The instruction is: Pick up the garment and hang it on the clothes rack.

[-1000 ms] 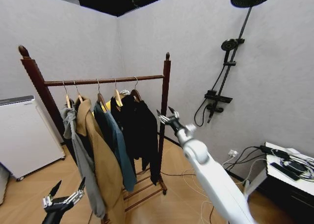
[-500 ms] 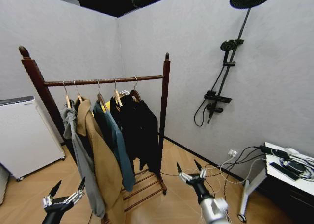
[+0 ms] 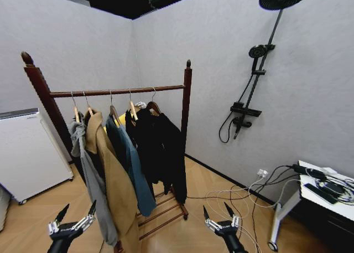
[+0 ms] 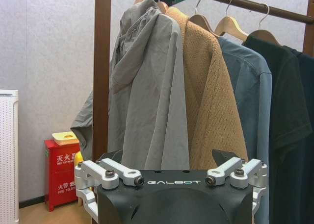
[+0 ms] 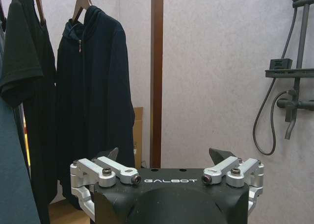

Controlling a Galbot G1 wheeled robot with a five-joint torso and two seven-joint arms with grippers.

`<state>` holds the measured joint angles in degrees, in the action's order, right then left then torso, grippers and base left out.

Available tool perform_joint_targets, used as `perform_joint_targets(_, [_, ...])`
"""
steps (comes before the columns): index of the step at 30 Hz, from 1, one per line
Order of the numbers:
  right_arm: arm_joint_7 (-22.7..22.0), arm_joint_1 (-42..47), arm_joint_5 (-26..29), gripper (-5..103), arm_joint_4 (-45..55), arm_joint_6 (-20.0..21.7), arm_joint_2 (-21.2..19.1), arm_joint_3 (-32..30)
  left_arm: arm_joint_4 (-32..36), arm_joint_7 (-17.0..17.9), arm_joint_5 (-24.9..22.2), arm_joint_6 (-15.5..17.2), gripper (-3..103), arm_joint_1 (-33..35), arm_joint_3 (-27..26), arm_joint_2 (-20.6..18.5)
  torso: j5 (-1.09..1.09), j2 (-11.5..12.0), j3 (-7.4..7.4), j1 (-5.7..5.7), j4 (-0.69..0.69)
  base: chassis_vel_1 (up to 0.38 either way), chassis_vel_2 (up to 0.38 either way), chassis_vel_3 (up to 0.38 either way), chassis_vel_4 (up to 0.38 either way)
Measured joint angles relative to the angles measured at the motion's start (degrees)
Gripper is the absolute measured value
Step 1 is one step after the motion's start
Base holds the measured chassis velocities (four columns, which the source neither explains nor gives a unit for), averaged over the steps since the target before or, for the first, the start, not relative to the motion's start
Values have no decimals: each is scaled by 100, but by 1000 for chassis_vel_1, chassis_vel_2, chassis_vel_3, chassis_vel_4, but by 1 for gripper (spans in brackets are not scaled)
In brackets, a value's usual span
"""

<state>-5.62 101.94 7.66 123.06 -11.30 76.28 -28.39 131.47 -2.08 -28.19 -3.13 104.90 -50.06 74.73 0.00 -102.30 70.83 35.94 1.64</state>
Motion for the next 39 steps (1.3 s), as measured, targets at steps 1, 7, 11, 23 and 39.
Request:
perform_joint_targets(1, [0, -5, 2, 100, -2, 3, 0, 1, 0, 0, 0, 0, 100, 0, 0, 0, 0, 0, 0, 0, 0, 0, 0, 0, 0])
perform_joint_targets(7, [0, -29, 10, 100, -12, 17, 0, 7, 0, 0, 0, 0, 100, 0, 0, 0, 0, 0, 0, 0, 0, 0, 0, 0, 0])
perform_joint_targets(11, [0, -38, 14, 100, -16, 22, 0, 9, 0, 0, 0, 0, 100, 0, 0, 0, 0, 0, 0, 0, 1, 0, 0, 0, 0])
perform_joint_targets(23, [1, -52, 20, 100, -23, 31, -1, 14, 0, 0, 0, 0, 100, 0, 0, 0, 0, 0, 0, 0, 1, -68, -74, -65, -66])
perform_joint_targets(39, [2, -57, 23, 100, -27, 37, -1, 16, 0, 0, 0, 0, 100, 0, 0, 0, 0, 0, 0, 0, 1, -120, -122, -115, -124])
